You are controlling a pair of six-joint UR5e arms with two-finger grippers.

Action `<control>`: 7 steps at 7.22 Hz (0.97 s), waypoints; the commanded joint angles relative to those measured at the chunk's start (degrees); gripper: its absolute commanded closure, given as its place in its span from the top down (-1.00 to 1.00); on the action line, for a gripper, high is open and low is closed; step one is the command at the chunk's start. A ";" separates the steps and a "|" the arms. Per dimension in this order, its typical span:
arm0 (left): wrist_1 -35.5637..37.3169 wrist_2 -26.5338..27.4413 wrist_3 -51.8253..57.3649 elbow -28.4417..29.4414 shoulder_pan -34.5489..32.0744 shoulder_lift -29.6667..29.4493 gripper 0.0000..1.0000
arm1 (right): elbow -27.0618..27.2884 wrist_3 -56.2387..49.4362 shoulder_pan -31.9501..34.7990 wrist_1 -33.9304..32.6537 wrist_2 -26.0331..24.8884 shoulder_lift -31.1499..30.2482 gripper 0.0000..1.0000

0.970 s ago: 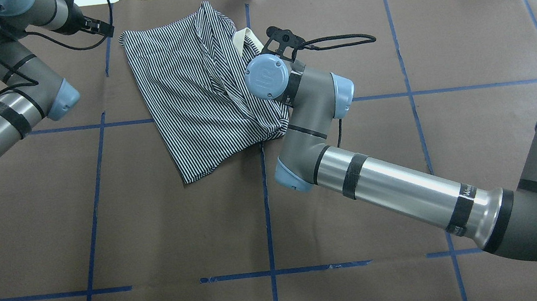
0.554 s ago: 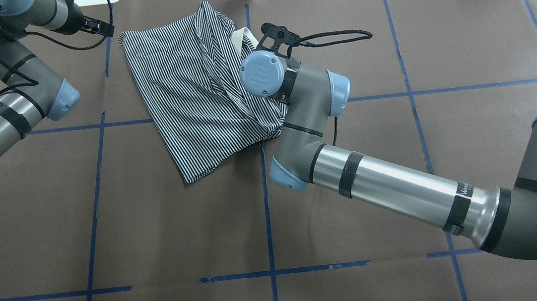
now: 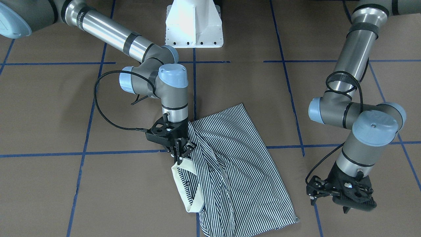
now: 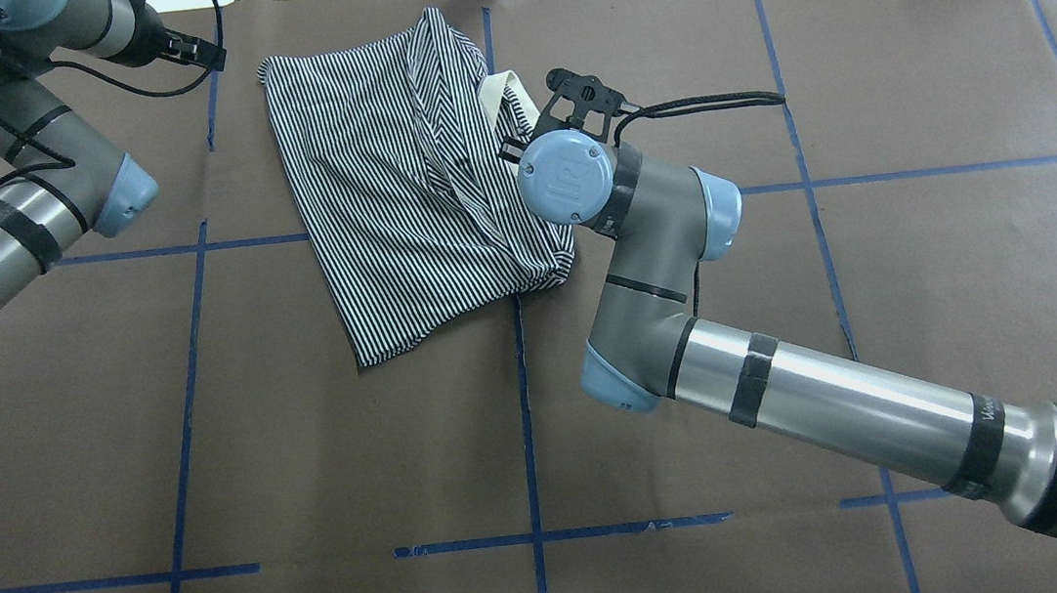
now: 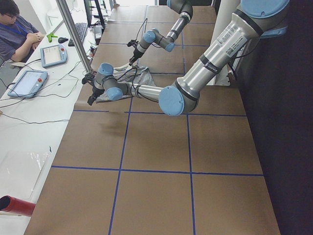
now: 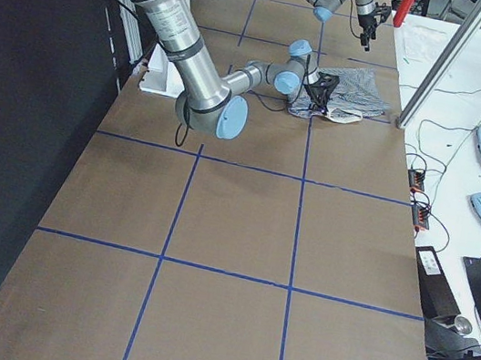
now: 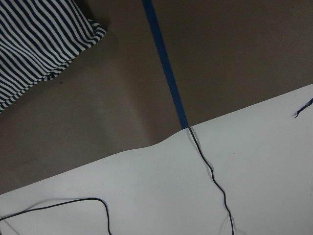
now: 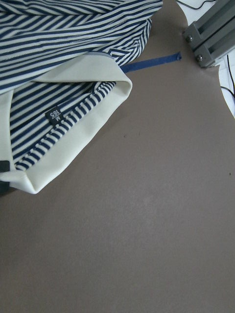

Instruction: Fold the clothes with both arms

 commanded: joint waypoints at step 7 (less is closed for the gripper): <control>0.01 0.00 -0.33 -2.35 0.00 0.10 1.00 | 19.40 -10.20 -4.41 -3.42 -4.48 -15.26 1.00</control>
